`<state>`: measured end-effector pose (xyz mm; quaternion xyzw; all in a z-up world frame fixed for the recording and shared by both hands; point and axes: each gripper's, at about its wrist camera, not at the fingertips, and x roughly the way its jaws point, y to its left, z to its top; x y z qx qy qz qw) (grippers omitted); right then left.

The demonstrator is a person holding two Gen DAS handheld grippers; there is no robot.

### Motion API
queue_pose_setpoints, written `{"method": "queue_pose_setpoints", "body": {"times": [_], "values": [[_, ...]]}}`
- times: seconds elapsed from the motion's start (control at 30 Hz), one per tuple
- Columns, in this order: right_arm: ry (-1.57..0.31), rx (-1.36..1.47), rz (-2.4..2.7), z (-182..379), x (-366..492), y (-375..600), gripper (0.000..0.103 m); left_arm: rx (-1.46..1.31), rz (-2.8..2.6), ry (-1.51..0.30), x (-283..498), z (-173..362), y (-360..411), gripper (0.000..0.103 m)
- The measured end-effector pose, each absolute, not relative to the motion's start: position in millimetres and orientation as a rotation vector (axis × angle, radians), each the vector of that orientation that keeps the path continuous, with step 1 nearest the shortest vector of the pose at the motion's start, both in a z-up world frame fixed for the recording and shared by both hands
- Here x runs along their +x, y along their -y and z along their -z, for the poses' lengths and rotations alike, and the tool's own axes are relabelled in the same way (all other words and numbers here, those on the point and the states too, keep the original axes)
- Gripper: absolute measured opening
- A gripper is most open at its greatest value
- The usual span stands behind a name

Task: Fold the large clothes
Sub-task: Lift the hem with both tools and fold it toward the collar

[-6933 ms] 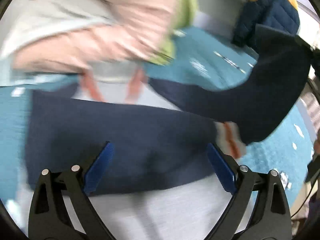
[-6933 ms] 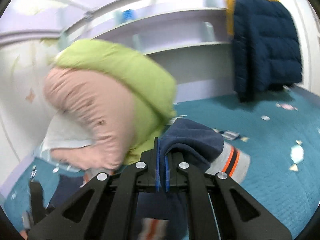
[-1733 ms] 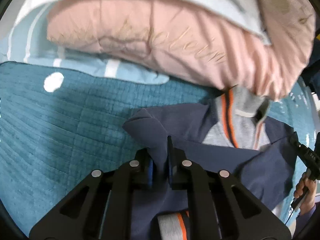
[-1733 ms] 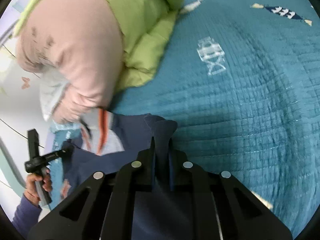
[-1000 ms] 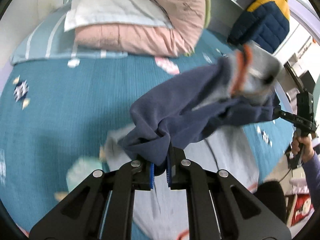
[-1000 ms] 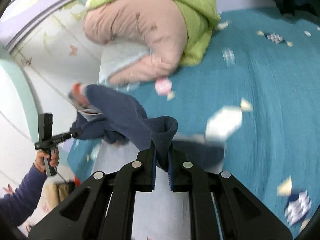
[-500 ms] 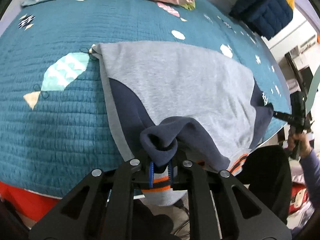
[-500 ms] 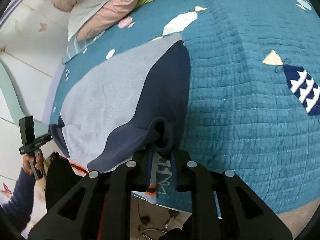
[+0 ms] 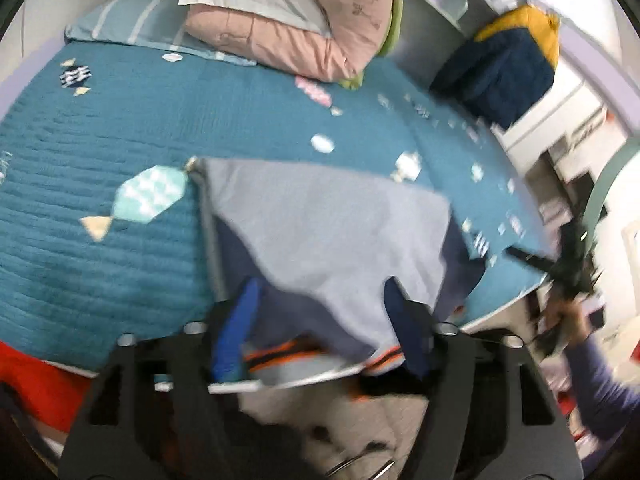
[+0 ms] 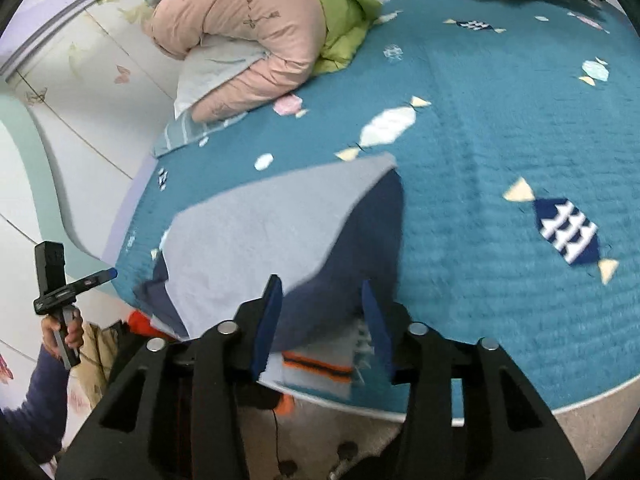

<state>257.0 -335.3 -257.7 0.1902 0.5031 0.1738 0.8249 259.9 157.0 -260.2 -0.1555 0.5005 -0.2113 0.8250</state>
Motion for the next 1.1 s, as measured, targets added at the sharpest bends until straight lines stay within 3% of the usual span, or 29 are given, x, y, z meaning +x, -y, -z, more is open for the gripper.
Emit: {"method": "queue_pose_setpoints", "body": {"times": [0.17, 0.27, 0.4, 0.67, 0.83, 1.1], "values": [[-1.228, 0.427, -0.234, 309.9, 280.4, 327.4, 0.015, -0.201, 0.291, -1.3, 291.0, 315.9, -117.2, 0.067], [-1.371, 0.402, -0.166, 346.1, 262.5, 324.1, 0.013, -0.152, 0.157, -1.457, 293.1, 357.5, -124.9, 0.067], [-1.443, 0.449, -0.194, 370.4, 237.5, 325.1, 0.013, -0.254, 0.171, -1.452, 283.2, 371.0, -143.0, 0.076], [-1.202, 0.436, -0.225, 294.2, 249.5, 310.3, 0.013, -0.349, 0.231, -1.311, 280.7, 337.9, -158.1, 0.078], [-1.069, 0.395, -0.355, 249.5, 274.2, 255.1, 0.016, -0.463, 0.186, -1.246, 286.3, 329.9, -179.6, 0.085], [-1.118, 0.476, -0.451, 289.3, 361.0, 173.2, 0.013, -0.457, 0.188, -1.315, 297.7, 363.0, -164.3, 0.085]]}}
